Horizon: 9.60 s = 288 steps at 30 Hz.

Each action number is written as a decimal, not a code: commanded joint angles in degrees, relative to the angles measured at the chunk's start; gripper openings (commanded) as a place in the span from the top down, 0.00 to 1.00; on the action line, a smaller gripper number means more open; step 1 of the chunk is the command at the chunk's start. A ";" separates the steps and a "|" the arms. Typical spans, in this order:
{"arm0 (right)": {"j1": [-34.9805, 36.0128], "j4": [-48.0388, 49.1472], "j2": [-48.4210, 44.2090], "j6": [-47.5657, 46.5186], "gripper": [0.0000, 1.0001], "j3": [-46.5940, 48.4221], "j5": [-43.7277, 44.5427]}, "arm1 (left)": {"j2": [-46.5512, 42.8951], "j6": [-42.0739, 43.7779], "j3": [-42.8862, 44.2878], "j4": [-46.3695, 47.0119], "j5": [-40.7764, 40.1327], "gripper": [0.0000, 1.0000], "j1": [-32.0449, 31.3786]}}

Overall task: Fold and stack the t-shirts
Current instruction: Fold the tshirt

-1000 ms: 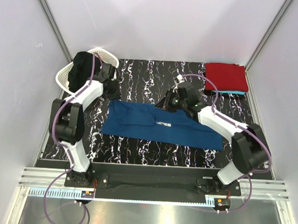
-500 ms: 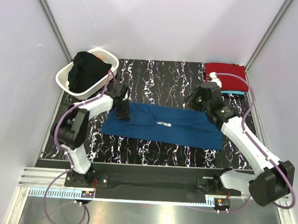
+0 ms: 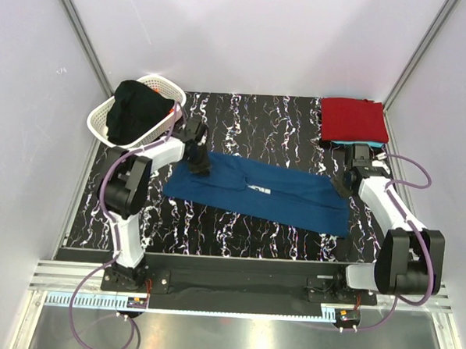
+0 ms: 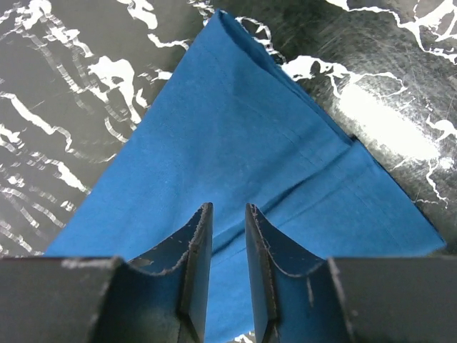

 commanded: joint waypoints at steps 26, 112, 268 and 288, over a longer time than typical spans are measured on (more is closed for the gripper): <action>-7.62 -4.25 -22.01 12.24 0.67 -10.76 -1.85 | 32.66 -5.28 50.28 8.76 23.19 0.77 2.54; -7.54 19.28 -10.01 -11.94 0.56 -5.47 -39.02 | 24.54 7.29 38.67 -7.67 -5.90 1.00 2.10; 43.18 8.21 7.66 -0.95 0.79 -6.43 -20.75 | -44.36 -6.60 -40.15 3.49 2.11 0.58 -17.50; 43.09 4.70 -0.06 0.01 0.64 -9.24 -19.34 | -45.49 -6.86 -40.24 -0.55 -0.61 0.58 -17.94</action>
